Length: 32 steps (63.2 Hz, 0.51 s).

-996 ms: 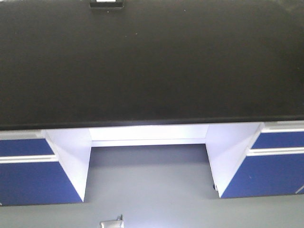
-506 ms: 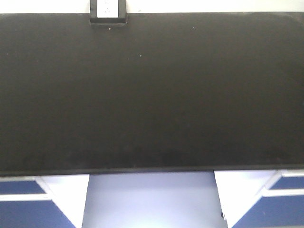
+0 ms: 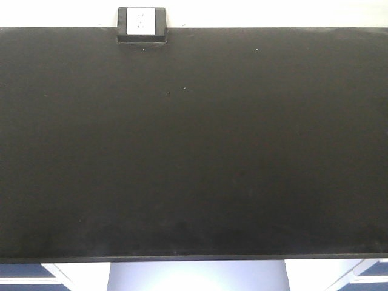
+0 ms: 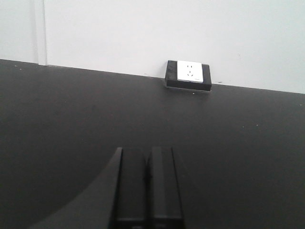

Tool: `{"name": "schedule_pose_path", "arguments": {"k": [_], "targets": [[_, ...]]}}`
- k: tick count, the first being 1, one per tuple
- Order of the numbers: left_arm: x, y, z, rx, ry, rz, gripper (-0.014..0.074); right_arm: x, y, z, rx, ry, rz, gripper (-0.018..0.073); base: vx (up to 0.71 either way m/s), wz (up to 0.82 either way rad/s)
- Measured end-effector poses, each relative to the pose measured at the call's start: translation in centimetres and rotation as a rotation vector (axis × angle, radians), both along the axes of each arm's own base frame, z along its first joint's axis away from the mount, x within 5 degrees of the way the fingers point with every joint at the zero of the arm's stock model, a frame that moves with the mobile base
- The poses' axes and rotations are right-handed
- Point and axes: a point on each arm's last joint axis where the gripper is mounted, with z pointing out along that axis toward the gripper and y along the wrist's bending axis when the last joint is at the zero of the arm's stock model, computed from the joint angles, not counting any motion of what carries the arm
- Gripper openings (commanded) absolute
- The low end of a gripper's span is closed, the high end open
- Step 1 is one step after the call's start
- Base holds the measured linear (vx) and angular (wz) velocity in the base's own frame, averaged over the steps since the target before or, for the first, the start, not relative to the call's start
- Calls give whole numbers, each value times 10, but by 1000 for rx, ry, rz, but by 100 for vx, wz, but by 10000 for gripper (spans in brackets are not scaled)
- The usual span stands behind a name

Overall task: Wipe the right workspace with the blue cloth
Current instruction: 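Approach the other black bench and stop facing its top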

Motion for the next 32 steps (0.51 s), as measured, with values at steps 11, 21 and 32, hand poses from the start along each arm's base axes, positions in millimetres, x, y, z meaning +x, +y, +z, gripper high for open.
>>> {"name": "schedule_pose_path", "arguments": {"k": [11,21,32], "targets": [[0,0,0,0,0,0,-6,0,0,0,0,0,0,-1,4,2],[0,0,0,0,0,0,-6,0,0,0,0,0,0,-1,1,0],[0,0,0,0,0,0,-6,0,0,0,0,0,0,-1,0,0]]}}
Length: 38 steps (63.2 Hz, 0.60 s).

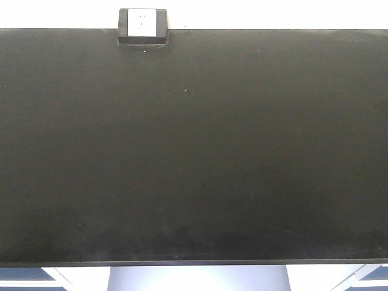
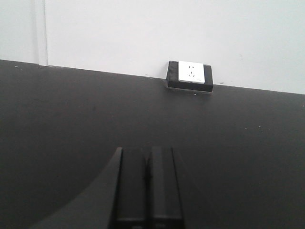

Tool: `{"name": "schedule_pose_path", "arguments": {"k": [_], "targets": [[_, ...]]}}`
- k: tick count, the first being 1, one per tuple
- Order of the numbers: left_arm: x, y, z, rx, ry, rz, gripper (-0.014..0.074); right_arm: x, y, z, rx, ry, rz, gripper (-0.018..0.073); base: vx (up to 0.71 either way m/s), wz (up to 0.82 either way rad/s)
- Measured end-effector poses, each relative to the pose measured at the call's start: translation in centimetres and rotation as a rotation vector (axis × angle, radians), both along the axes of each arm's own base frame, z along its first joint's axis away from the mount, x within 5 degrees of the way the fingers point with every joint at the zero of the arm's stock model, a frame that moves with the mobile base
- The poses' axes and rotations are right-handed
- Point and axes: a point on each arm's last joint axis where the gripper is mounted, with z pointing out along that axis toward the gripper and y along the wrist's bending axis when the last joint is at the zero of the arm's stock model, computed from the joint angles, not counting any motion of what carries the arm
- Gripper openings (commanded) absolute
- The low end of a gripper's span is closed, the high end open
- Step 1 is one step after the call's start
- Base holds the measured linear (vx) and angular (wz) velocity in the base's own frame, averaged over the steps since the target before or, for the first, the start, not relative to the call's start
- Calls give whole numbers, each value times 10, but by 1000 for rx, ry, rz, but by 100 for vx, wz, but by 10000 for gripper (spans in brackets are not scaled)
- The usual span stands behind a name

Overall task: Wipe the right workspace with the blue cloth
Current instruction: 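Approach the other black bench and stop facing its top, then lower the right gripper with the cloth onto the bench top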

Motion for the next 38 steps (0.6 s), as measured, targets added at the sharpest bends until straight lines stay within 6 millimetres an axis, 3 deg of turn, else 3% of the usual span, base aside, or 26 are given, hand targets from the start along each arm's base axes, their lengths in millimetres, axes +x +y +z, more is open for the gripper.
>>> {"name": "schedule_pose_path", "arguments": {"k": [20,38], "targets": [[0,0,0,0,0,0,-6,10,-1,3,-21,-97,8,-1,0,0],[0,0,0,0,0,0,-6,62,-1,-58,7,92,26,-1,0,0]]}}
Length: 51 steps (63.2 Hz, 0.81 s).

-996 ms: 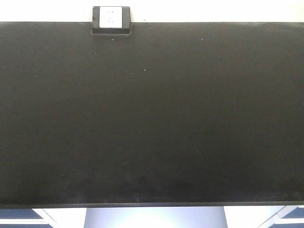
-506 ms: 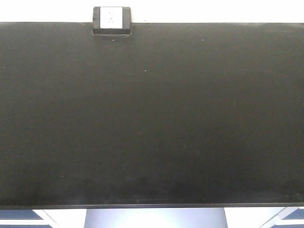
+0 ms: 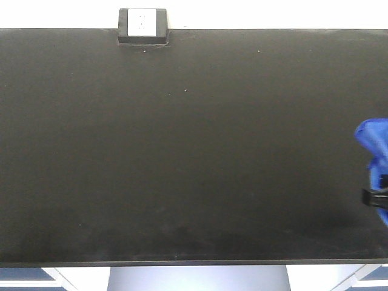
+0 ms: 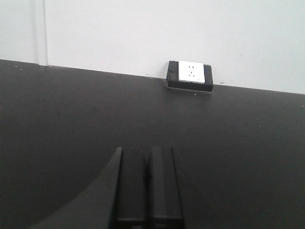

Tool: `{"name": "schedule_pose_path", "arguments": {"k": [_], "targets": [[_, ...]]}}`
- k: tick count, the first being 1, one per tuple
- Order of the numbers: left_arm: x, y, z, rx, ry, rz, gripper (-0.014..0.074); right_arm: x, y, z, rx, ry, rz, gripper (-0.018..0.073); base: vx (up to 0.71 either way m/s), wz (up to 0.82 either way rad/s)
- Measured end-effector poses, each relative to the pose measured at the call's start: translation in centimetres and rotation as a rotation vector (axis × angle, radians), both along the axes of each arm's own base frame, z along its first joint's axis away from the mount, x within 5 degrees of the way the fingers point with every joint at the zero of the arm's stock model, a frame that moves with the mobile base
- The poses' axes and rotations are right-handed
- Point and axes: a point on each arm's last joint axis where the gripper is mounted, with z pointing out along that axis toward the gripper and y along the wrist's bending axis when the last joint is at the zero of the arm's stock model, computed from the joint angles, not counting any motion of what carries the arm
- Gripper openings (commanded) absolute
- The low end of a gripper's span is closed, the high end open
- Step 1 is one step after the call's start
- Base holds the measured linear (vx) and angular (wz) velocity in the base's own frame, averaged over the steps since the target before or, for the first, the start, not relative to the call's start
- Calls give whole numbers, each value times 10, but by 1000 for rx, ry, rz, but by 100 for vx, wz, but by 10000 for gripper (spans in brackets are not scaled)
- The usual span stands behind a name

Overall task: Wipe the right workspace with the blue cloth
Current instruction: 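Lower the right gripper with the cloth onto the bench top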

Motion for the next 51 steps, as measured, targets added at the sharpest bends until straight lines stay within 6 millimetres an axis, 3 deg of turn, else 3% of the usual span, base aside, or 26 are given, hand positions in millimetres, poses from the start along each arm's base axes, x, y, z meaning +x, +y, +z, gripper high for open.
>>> {"name": "schedule_pose_path", "arguments": {"k": [12,28,35,51], "targets": [[0,0,0,0,0,0,-6,45,0,-36,9,55,17,-1,0,0],[0,0,0,0,0,0,-6,80,14,-83,70,198,33,0,0,0],[0,0,0,0,0,0,-6,92,38,-95,68,215,123,0,0,0],[0,0,0,0,0,0,-6,105,138,-95,107,184,403,0,0,0]]}}
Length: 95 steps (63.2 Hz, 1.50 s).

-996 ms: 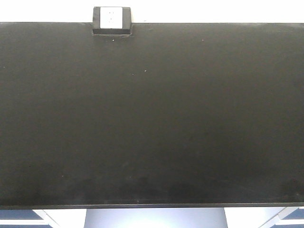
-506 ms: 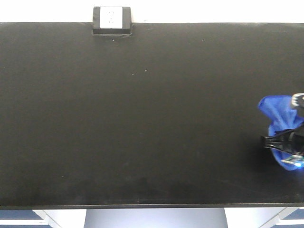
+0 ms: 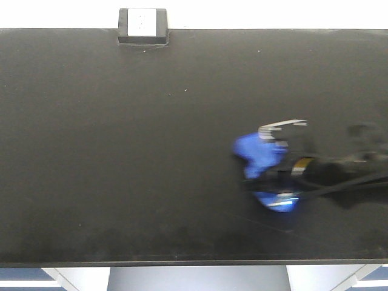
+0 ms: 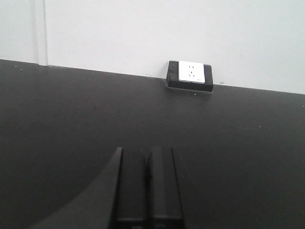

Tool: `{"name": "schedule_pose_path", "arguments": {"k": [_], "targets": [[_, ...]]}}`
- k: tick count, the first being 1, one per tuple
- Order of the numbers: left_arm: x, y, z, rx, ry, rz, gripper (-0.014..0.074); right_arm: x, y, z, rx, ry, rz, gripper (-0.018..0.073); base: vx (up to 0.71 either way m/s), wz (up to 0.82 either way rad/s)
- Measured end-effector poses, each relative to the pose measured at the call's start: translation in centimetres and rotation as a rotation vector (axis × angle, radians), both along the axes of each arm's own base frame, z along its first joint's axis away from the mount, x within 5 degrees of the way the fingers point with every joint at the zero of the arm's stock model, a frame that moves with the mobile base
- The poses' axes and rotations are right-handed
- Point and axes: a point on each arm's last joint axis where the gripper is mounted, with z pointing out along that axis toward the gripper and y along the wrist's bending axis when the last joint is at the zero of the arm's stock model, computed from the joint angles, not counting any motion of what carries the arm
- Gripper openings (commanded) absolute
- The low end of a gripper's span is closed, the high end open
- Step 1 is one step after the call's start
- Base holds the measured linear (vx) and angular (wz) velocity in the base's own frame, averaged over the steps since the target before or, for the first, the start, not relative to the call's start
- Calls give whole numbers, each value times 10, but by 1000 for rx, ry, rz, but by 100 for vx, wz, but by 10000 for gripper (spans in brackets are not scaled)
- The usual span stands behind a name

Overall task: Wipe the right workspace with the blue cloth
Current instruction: 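Lower the right gripper with the cloth onto the bench top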

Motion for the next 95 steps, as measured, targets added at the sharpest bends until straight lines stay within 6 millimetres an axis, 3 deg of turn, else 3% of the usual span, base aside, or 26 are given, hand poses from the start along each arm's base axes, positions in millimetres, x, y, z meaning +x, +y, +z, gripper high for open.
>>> {"name": "schedule_pose_path", "arguments": {"k": [9,14,19,28,38,43,50,58,74,95], "targets": [[0,0,0,0,0,0,-6,-2,42,2,22,-14,112,0,0,0],[0,0,0,0,0,0,-6,-1,47,-3,15,-2,125,0,0,0],[0,0,0,0,0,0,-6,4,40,-6,9,10,95,0,0,0],[0,0,0,0,0,0,-6,26,-1,-7,-13,47,-53,0,0,0],[0,0,0,0,0,0,-6,47,-75,-7,-39,87,-284,1,0,0],[0,0,0,0,0,0,-6,48,-100,-7,-46,110,-364,3,0,0],[0,0,0,0,0,0,-6,47,-123,-5,-52,134,-432,8,0,0],[0,0,0,0,0,0,-6,42,-129,0,-95,146,-397,34,0,0],[0,0,0,0,0,0,-6,33,-130,12,-134,151,-346,207,0,0],[0,0,0,0,0,0,-6,26,-129,40,-112,79,-358,591,0,0]]}}
